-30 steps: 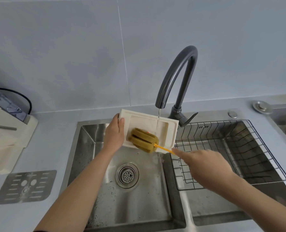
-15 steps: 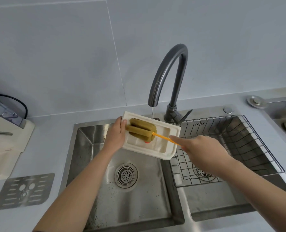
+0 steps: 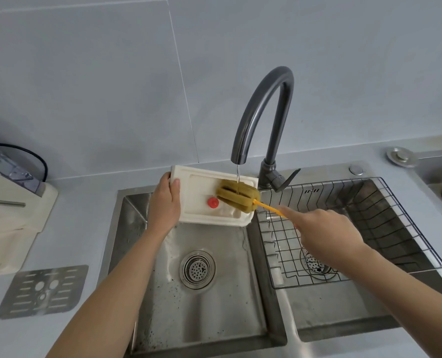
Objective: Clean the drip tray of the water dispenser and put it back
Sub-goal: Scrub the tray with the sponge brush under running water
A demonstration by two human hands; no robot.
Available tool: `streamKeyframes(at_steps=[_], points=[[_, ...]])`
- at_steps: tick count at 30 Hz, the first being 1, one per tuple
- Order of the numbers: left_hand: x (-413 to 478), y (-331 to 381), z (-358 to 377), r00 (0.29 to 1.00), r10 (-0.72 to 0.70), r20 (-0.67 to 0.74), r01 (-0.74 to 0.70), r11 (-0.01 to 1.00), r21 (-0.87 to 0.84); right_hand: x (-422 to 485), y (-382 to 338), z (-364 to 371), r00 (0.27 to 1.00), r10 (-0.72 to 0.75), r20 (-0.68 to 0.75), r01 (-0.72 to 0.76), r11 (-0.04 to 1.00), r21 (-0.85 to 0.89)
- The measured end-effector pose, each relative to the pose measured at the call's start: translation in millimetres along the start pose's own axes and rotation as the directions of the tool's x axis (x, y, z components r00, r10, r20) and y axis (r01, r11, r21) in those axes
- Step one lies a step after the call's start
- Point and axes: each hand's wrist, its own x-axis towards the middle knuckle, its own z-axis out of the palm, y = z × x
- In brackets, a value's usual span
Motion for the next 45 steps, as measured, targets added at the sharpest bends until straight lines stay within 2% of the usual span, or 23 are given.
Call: streamKeyframes(at_steps=[4,12,18,22,27,35,40,45], points=[[1,-3,-3,1.0,0.015,-0.021,-0.015,0.999,0.03,-7,-7,0,0.998,0.005,0.062,-0.003,0.999,-0.038],[-7,-5,-10,0.998,0.022,-0.054,-0.018,0.996,0.087,-17,-24,12,0.984,-0.082,0.16,0.105,0.984,-0.144],[-9,-11,-13,0.996,0.04,-0.081,-0.032,0.995,0.098,-23,-18,7,0.983,-0.095,0.154,0.118,0.982,-0.147],[-8,-14,-17,0.993,0.022,-0.112,-0.012,0.996,0.093,-32,-9,-1,0.989,-0.063,0.136,0.081,0.988,-0.132],[-5,-13,-30,0.98,-0.043,-0.194,0.057,0.996,0.066,-38,7,-4,0.986,0.047,0.161,-0.028,0.992,-0.122],[-6,-17,-27,0.987,-0.143,-0.068,0.147,0.988,0.052,-37,13,-9,0.979,0.19,0.076,-0.196,0.976,0.09],[-12,-15,-24,0.984,-0.179,-0.013,0.18,0.978,0.103,-34,4,-4,0.982,0.178,0.067,-0.186,0.974,0.133],[-15,-11,-22,0.98,-0.192,-0.062,0.194,0.98,0.037,-41,-7,9,0.99,0.115,0.081,-0.117,0.993,0.026]])
